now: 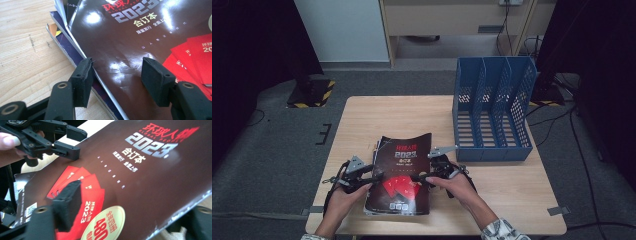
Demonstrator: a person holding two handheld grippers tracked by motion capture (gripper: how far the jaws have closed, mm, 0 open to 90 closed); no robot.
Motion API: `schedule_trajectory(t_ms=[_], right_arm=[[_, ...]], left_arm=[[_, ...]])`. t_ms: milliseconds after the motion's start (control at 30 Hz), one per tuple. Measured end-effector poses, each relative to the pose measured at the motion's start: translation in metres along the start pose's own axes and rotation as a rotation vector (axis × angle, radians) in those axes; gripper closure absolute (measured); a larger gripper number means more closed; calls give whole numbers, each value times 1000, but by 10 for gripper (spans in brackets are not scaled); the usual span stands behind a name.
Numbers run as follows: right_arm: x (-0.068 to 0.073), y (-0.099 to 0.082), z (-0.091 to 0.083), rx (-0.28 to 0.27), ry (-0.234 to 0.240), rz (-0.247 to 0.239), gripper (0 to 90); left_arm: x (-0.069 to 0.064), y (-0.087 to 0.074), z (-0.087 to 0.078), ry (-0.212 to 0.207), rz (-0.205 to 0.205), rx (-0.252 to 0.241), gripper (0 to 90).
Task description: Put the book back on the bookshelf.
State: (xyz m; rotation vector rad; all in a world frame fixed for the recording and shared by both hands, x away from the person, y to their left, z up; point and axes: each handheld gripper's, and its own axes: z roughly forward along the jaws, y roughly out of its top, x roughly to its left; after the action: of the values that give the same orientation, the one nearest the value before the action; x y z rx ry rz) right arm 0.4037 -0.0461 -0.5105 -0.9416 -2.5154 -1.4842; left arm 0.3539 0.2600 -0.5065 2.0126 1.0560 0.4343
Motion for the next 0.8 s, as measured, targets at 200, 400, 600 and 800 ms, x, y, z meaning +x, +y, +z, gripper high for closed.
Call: schedule_trajectory(t_ms=[200,400,600,800], right_arm=[[4,2,0,32,-4,-35,323],[-3,-3,-4,4,-30,-1,583],[-2,-1,-1,-1,-22,48,459],[2,-2,-1,16,-35,-2,560]], left_arm=[[0,1,0,2,3,3,426],[-2,0,-1,-3,5,5,427],[-2,1,0,0,1,5,424],[-1,2,-1,-3,2,8,417]])
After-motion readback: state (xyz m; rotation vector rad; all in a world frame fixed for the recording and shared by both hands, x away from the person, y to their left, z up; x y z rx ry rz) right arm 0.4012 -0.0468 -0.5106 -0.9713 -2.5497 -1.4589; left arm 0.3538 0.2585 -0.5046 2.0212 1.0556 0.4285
